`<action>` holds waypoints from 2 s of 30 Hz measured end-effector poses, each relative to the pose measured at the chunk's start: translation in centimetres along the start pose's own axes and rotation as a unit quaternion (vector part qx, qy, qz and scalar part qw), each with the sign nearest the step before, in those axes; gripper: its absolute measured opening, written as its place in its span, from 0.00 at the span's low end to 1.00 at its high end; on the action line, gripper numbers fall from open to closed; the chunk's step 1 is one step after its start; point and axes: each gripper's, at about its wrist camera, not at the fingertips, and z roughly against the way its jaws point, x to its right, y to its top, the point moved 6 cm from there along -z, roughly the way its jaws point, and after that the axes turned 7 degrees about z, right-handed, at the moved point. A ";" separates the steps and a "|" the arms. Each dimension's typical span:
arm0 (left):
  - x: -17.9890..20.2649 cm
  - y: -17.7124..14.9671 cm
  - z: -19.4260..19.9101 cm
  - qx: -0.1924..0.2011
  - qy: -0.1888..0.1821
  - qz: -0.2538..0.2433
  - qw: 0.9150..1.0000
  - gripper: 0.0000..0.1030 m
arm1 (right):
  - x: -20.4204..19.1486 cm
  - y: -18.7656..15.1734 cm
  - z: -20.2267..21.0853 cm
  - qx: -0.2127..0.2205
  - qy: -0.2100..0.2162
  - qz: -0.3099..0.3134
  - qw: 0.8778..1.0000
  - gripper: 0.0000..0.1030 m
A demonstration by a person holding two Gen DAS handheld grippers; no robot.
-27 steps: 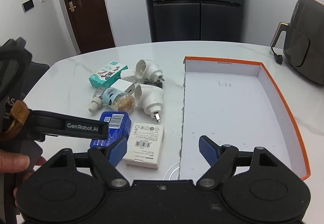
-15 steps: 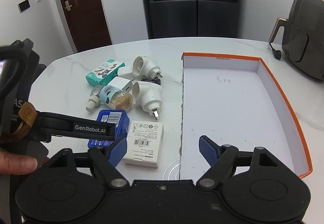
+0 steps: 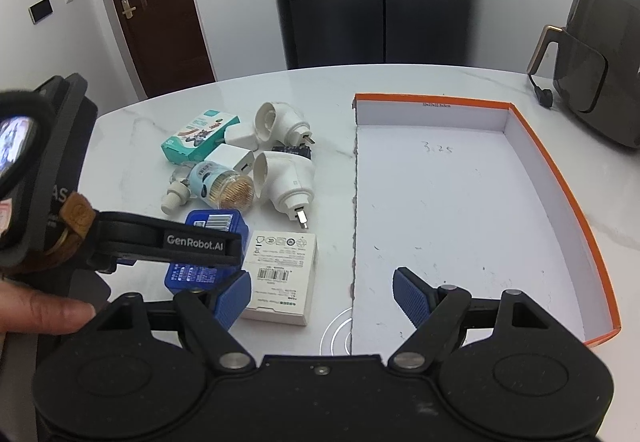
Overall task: Organize rigid objects
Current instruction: 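Grasp the blue tin box with the left tool while the right tool grasps the white charger box, then carry the blue tin with the left tool while the right tool carries the white box toward the orange-rimmed box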
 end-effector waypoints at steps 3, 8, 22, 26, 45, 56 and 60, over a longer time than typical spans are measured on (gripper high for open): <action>0.1 0.1 -1.0 -0.002 0.003 -0.002 1.000 1.00 | 0.2 -0.1 -0.1 0.000 -0.006 -0.001 1.000 0.89; -0.4 0.3 -2.3 -0.006 -0.016 -0.002 1.000 0.85 | 0.0 -0.5 -0.8 -0.014 -0.007 0.001 1.000 0.89; -5.1 0.2 1.6 0.044 -0.029 -0.008 0.999 0.60 | -3.6 0.6 -7.4 -0.061 0.007 0.007 0.998 0.88; -6.1 -0.1 2.6 0.049 -0.030 0.004 0.998 0.60 | -3.9 0.2 -9.6 -0.092 -0.009 0.017 0.996 0.69; -1.7 0.3 8.0 0.101 -0.065 0.020 0.993 0.60 | 1.2 4.0 -0.8 0.014 -0.019 -0.003 1.000 0.68; 4.6 0.1 10.3 0.104 -0.088 -0.003 0.991 0.60 | 7.9 3.8 4.1 0.037 -0.048 -0.021 0.998 0.68; 7.0 0.4 11.3 0.112 -0.093 -0.022 0.989 0.60 | 10.0 4.0 5.2 0.044 -0.050 -0.038 0.997 0.69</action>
